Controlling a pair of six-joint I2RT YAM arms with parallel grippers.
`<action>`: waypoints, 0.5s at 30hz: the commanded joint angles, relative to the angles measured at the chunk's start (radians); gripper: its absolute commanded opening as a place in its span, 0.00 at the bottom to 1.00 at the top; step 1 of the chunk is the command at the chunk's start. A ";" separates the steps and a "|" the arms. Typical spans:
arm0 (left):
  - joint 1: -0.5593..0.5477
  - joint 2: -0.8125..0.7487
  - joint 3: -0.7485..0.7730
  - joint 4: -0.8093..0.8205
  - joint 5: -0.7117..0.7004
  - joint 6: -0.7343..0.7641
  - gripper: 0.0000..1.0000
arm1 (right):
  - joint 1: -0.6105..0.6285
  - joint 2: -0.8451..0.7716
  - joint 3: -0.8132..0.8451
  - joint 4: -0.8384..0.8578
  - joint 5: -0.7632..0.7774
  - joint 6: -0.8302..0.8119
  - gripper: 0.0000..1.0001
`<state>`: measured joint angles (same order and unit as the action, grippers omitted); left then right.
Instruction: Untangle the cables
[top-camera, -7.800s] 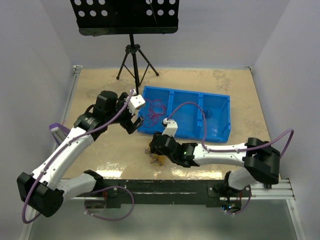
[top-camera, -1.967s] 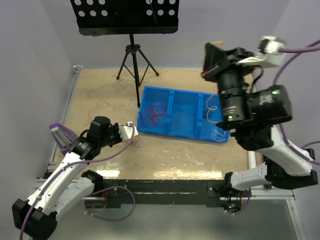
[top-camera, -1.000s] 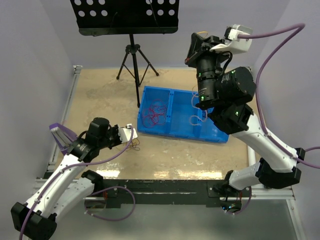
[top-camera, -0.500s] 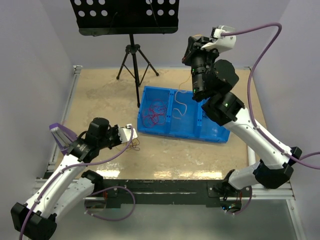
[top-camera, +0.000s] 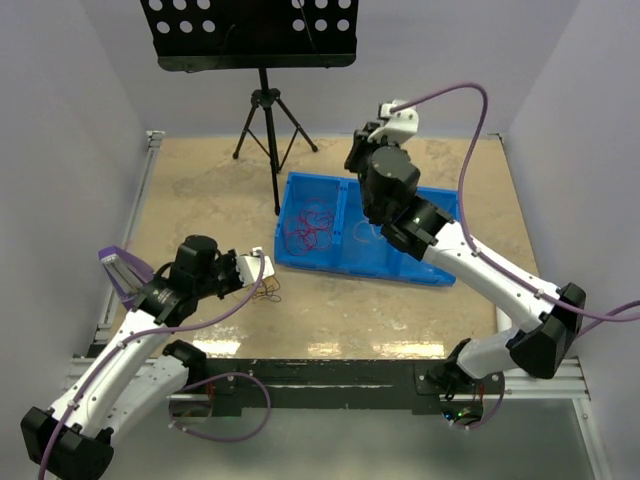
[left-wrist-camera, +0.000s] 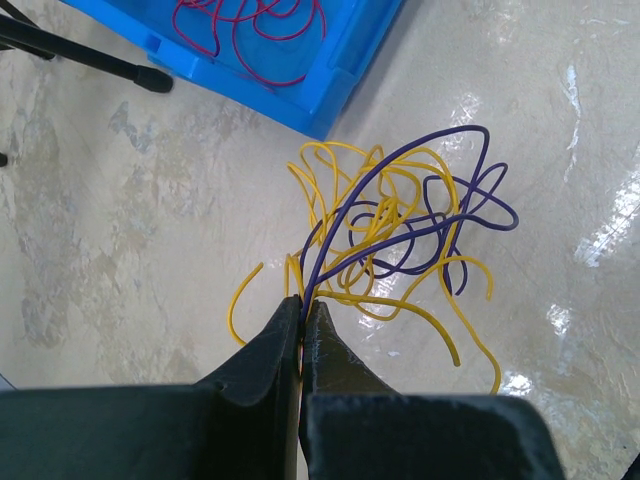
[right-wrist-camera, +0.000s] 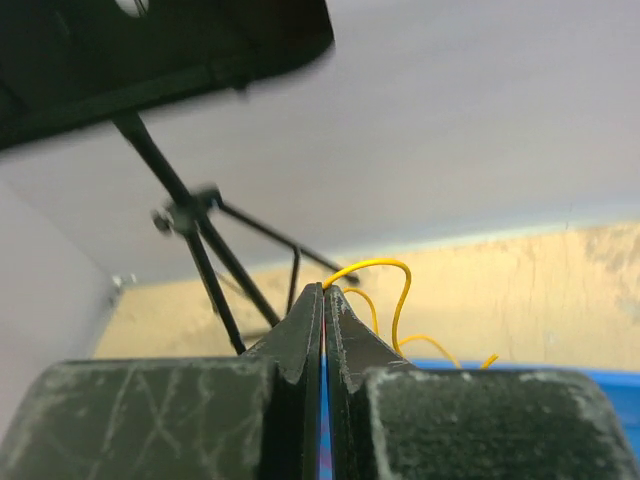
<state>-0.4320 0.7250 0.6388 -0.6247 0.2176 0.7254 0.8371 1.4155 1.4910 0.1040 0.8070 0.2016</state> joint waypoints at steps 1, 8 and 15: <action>0.006 -0.009 0.056 0.003 0.037 -0.037 0.00 | -0.006 -0.050 -0.170 -0.041 -0.052 0.182 0.00; 0.006 -0.012 0.064 -0.004 0.046 -0.040 0.00 | -0.007 -0.027 -0.400 -0.090 -0.085 0.410 0.00; 0.006 -0.006 0.079 -0.010 0.054 -0.050 0.00 | -0.053 0.048 -0.451 -0.148 -0.120 0.510 0.00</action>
<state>-0.4320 0.7250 0.6655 -0.6380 0.2440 0.7113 0.8169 1.4422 1.0595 -0.0299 0.7181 0.6128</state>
